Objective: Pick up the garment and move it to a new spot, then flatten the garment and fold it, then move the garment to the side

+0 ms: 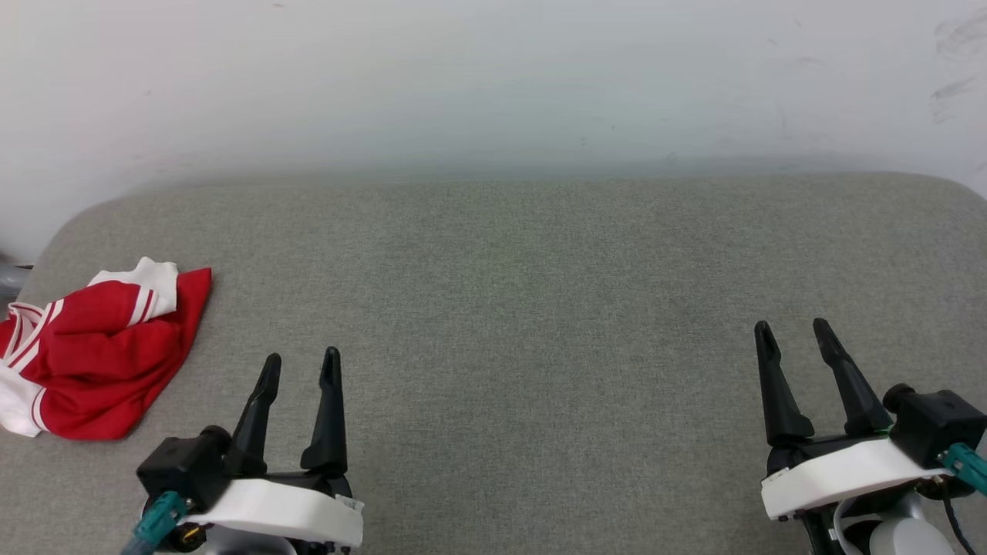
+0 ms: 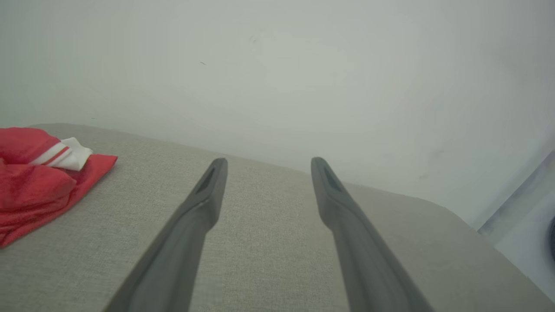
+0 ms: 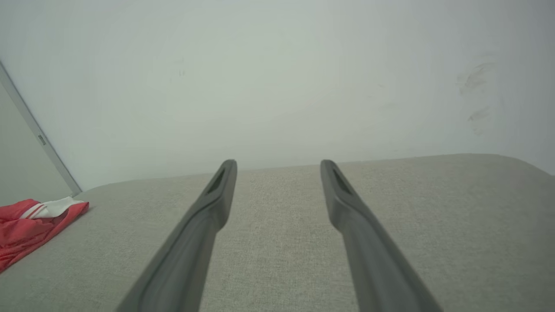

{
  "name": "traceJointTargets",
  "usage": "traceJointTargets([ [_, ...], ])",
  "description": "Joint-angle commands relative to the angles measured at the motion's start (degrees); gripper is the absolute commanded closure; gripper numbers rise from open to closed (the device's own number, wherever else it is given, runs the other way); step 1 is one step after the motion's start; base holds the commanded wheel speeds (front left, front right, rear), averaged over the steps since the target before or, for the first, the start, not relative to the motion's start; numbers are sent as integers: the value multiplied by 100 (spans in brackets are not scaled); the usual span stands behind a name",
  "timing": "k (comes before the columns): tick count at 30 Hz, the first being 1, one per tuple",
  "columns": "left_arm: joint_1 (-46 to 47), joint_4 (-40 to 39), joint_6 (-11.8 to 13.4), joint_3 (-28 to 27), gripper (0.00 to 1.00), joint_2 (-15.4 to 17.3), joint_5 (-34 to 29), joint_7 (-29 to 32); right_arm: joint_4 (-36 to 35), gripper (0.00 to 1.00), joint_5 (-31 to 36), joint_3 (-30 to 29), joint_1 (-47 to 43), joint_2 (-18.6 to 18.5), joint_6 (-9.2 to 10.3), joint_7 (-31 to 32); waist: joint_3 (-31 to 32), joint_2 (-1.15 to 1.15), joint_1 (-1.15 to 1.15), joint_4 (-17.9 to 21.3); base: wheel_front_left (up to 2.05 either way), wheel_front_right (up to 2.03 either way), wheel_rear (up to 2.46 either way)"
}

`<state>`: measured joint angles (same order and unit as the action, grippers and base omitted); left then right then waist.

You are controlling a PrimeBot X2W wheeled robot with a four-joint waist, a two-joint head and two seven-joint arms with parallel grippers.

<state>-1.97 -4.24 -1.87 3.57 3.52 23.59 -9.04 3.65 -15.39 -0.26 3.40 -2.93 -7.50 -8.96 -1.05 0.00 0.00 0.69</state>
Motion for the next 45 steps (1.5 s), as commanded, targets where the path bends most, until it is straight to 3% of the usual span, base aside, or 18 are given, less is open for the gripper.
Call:
traceJointTargets([
  [1,12,-64,112,136,0,124,-267,-65,-66,0,265,-19,-24,4,1,-77,-1,0,0,4,0,0,0],
  [13,38,14,759,855,0,504,-912,-215,-66,0,984,-114,-44,6,1,-228,-9,0,0,35,0,0,0],
  [19,35,55,923,979,0,528,-914,-295,-121,0,1018,-45,-59,7,1,-300,-12,0,0,52,0,0,0],
  [28,-157,151,365,419,0,181,-856,-399,86,0,217,-25,-100,7,1,-405,18,0,0,72,0,0,0],
  [36,-273,237,-12,118,0,0,-1316,-490,212,0,343,36,-118,9,2,-487,32,0,0,90,0,0,0],
  [45,-336,271,-156,41,0,-60,-1735,-584,299,0,560,104,-111,10,3,-591,55,0,0,110,0,0,0],
])
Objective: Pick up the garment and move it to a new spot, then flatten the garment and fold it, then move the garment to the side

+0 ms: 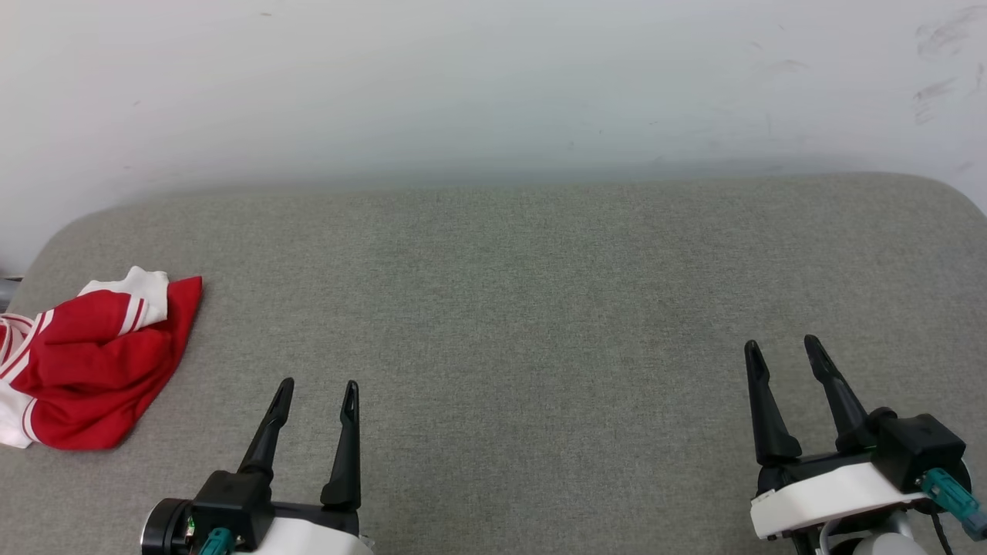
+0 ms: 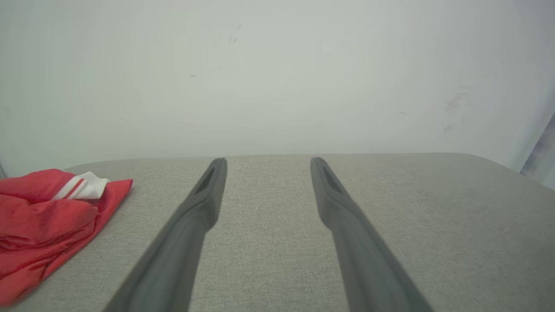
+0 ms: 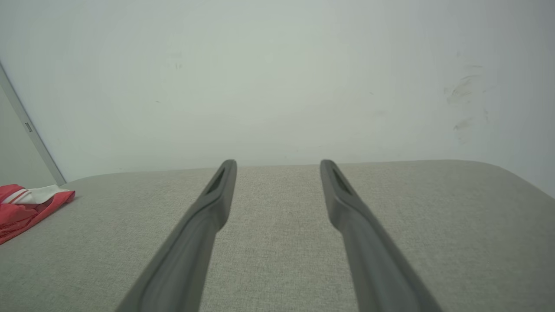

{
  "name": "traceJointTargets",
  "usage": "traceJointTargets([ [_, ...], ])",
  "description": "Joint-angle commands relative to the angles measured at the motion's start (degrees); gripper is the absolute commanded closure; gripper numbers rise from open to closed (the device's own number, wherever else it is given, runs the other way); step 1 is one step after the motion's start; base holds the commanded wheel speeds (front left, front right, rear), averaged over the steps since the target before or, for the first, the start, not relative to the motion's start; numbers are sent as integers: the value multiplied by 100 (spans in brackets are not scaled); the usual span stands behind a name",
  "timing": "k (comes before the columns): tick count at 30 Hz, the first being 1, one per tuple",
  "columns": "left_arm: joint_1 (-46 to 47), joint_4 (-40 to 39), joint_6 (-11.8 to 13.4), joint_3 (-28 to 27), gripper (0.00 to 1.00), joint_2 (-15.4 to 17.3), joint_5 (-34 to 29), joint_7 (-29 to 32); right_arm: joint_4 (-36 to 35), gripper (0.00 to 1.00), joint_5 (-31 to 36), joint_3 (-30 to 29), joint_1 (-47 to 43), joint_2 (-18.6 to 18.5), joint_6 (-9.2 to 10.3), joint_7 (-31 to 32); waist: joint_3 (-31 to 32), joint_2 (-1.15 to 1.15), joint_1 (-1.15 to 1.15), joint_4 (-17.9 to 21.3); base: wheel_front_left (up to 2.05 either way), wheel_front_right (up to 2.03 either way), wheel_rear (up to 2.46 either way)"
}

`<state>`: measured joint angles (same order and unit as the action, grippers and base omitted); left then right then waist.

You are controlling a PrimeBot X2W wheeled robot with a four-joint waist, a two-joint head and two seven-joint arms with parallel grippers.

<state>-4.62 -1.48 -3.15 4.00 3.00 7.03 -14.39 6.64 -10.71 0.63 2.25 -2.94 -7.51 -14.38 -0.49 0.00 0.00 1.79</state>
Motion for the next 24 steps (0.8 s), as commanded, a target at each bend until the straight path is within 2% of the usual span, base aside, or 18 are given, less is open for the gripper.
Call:
traceJointTargets([
  [1,-73,-7,-23,-4,0,-12,-119,-57,-6,0,122,24,9,11,3,-55,-3,0,0,1,0,0,0],
  [11,-49,32,10,12,0,-15,-143,-84,-99,0,120,176,-90,12,3,-85,6,0,0,-225,0,0,0],
  [24,-142,124,10,-194,0,-16,-183,-84,-45,0,52,568,-211,11,4,-84,122,0,0,-1162,0,0,0],
])
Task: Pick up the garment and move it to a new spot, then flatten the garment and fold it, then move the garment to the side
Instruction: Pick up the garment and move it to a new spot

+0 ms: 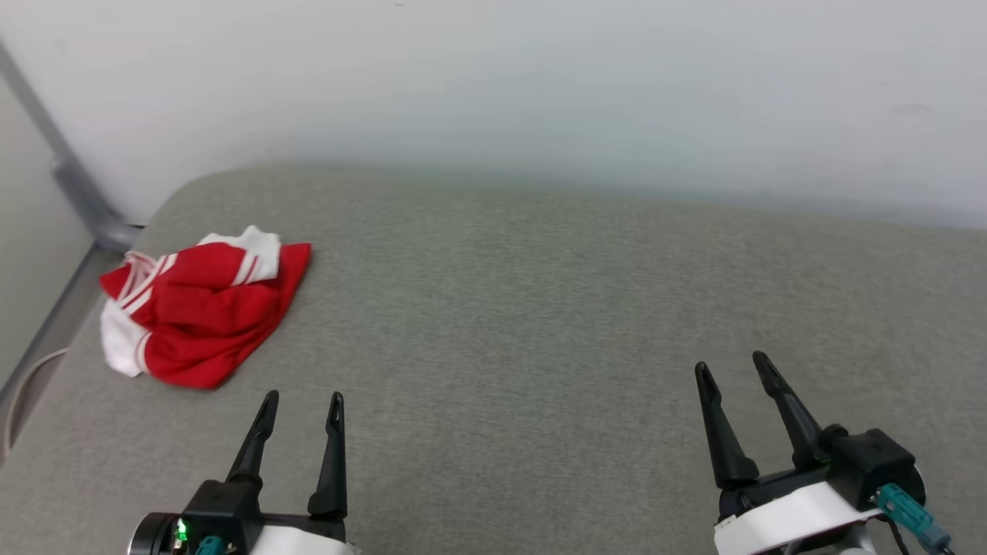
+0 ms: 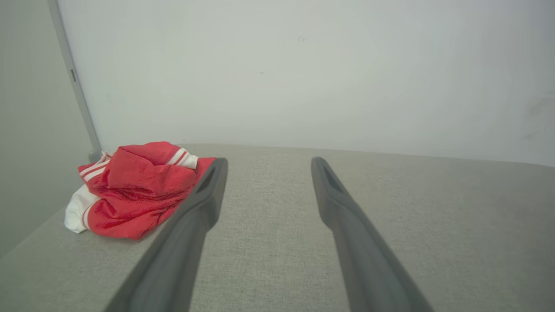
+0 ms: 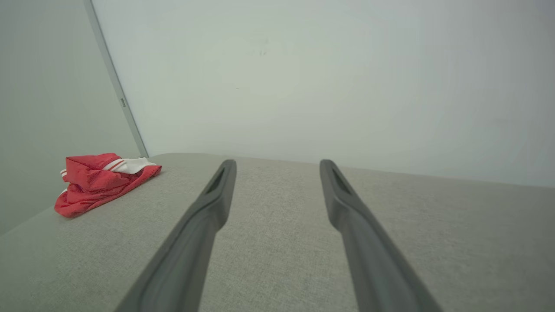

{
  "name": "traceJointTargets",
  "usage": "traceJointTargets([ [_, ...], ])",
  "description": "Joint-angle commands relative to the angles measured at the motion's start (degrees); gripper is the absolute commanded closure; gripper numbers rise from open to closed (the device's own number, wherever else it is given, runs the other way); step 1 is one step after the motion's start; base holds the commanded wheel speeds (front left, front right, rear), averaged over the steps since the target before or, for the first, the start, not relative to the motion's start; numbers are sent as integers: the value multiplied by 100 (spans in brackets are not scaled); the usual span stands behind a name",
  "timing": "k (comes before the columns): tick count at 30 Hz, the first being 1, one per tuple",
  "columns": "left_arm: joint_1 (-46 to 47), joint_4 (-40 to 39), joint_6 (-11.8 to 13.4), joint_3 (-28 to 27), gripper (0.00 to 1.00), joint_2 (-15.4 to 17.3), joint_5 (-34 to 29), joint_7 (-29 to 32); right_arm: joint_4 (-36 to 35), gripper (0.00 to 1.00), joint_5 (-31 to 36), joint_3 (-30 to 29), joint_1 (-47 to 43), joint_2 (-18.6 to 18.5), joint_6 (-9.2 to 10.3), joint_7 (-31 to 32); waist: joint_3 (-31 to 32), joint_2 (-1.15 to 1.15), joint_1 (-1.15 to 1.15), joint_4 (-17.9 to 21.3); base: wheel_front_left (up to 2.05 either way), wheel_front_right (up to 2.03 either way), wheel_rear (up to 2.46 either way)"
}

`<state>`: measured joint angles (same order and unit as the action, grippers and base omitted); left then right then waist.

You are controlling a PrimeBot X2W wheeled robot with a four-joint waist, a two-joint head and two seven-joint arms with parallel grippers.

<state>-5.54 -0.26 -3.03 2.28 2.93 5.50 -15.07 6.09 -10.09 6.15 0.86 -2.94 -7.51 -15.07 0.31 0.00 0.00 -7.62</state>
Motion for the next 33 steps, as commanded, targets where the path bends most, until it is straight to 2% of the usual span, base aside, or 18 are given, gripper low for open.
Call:
traceJointTargets([
  [1,-63,7,-9,-27,0,-8,-30,-16,17,0,-18,31,-81,11,4,-15,51,0,0,-308,0,0,0],
  [16,-230,-28,-90,-99,0,-9,-88,-16,107,0,-157,209,-156,11,4,-15,184,0,0,-1332,0,0,0],
  [24,-258,-14,-146,-121,0,-8,-145,-16,98,0,-226,238,-173,11,4,-15,195,0,0,-1579,0,0,0],
  [33,-261,-54,-153,-181,0,-9,-126,-16,82,0,-226,283,-151,12,4,-15,134,0,0,-1607,0,0,0],
])
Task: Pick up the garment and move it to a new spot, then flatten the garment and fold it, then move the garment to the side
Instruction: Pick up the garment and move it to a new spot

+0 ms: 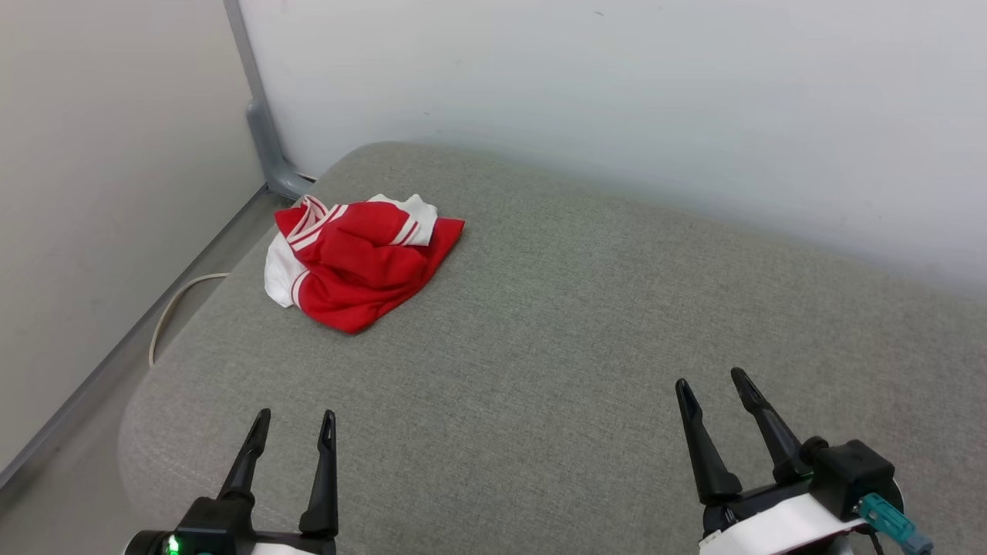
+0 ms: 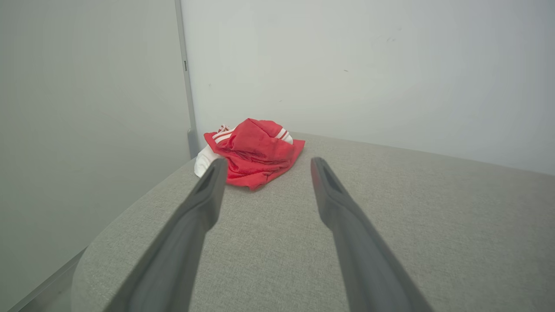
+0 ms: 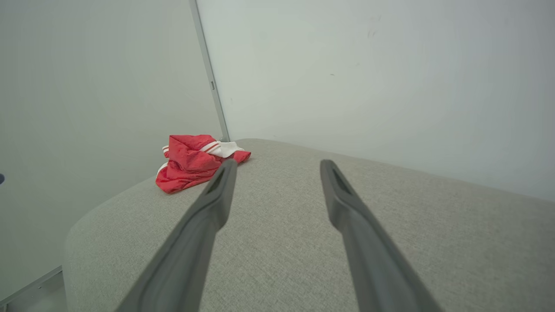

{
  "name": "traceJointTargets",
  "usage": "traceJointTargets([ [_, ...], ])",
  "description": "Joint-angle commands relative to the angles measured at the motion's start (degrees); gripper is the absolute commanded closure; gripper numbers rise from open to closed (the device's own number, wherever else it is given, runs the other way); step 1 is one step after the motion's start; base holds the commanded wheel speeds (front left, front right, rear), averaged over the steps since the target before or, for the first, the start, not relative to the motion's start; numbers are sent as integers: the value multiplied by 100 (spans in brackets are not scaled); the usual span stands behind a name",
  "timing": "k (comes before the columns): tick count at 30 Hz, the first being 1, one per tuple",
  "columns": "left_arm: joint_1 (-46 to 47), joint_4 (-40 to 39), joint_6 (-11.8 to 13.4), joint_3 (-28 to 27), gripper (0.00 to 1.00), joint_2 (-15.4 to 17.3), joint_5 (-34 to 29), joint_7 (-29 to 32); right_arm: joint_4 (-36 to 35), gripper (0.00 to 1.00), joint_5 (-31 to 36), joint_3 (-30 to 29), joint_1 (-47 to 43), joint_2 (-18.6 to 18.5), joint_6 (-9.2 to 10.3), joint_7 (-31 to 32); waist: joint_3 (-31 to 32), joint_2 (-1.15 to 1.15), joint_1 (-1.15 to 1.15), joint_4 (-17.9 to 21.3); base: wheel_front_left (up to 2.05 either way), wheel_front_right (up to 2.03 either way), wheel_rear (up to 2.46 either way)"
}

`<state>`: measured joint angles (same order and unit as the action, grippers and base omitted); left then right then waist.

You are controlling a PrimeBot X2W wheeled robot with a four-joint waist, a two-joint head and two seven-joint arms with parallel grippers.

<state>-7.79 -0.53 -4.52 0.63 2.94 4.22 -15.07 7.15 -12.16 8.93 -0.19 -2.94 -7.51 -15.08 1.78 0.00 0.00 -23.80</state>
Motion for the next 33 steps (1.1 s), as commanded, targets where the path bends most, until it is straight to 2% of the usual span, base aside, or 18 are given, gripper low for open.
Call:
traceJointTargets([
  [1,-31,-30,9,-15,0,-10,10,-16,-24,0,-9,-1,-34,12,4,-14,-26,0,0,18,0,0,0],
  [8,246,33,-103,-205,0,0,145,-16,53,0,129,14,103,11,4,-14,-257,0,0,142,0,0,0],
  [14,1033,908,-211,-274,0,272,135,-15,-145,0,432,-76,313,11,4,-14,-785,0,0,338,0,0,0],
  [18,2030,1711,-274,-175,0,674,337,208,-329,0,685,-125,450,9,4,-14,-1244,0,0,499,0,0,0],
  [22,3007,2249,-292,131,0,1187,717,924,-505,0,898,-160,619,4,4,-14,-1764,0,0,680,0,0,0],
  [27,4000,2609,-290,785,0,2061,1501,1992,-654,0,1019,-194,741,-35,4,-14,-2243,0,0,882,0,0,0],
  [33,4697,2743,-291,1366,0,3020,2209,2994,-782,0,1046,-241,875,-98,4,-14,-2692,0,0,1077,0,0,0],
])
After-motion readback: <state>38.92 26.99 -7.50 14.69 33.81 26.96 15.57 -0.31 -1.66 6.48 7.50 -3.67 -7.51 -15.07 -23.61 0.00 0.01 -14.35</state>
